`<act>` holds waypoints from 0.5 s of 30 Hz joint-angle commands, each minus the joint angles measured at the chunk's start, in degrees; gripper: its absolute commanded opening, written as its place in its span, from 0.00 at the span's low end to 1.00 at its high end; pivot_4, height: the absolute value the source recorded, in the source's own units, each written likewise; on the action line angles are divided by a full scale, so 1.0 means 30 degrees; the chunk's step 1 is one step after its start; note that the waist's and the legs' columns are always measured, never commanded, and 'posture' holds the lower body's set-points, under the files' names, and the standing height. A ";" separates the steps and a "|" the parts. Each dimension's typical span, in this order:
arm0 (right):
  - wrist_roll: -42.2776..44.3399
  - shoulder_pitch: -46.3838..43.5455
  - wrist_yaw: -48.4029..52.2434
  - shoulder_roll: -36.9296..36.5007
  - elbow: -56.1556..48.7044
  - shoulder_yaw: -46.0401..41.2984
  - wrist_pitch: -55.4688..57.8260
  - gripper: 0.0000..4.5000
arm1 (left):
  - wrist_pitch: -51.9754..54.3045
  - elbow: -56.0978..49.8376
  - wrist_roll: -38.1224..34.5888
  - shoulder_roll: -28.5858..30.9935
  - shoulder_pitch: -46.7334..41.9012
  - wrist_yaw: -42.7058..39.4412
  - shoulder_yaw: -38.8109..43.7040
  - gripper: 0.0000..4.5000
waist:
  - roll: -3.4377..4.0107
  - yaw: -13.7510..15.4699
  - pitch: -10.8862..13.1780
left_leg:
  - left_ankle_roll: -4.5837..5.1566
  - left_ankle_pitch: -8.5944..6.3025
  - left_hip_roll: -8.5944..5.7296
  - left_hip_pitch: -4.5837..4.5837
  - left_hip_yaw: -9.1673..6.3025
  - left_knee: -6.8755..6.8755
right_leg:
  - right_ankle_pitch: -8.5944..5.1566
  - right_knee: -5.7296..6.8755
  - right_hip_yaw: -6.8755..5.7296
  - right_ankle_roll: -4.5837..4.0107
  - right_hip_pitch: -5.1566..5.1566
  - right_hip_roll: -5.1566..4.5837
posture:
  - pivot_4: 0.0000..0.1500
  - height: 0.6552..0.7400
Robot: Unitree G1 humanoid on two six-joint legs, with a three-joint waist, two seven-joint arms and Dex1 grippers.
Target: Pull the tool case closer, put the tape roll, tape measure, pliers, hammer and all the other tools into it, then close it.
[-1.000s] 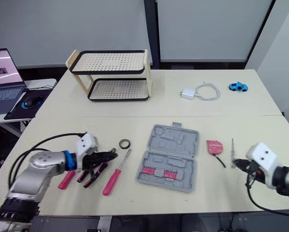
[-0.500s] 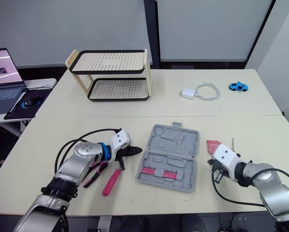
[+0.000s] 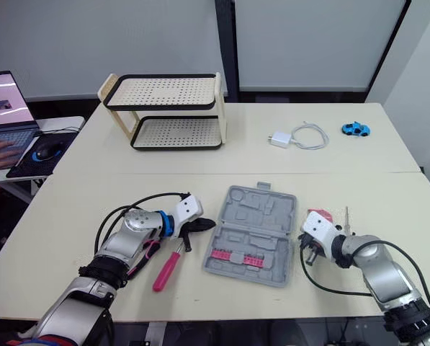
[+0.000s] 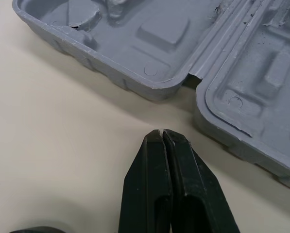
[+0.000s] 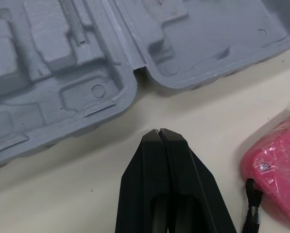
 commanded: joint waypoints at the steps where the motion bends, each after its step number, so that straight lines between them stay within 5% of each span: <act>1: -0.0236 -0.0425 -0.0034 0.0221 0.0106 0.0090 -0.0444 0.00 | -0.0393 0.0090 0.0180 -0.0158 -0.0259 0.0098 0.0049 0.01 | 0.0000 -0.0005 0.0000 | 0.0000 0.0000 -0.0001 0.0000 -0.0004 0.0000 | 0.0000 0.0003 -0.0003 0.0000 -0.0001 0.0002 | 1.00 1.00; 15: -0.0636 -0.1669 0.0263 0.1209 0.1578 0.0879 -0.0574 0.00 | -0.0875 0.1048 0.0859 -0.1191 -0.0752 0.0250 -0.0256 0.01 | 0.0000 0.0002 -0.0001 | -0.0009 0.0006 -0.0012 0.0001 -0.0009 0.0006 | 0.0000 0.0010 -0.0009 0.0000 -0.0001 0.0003 | 1.00 1.00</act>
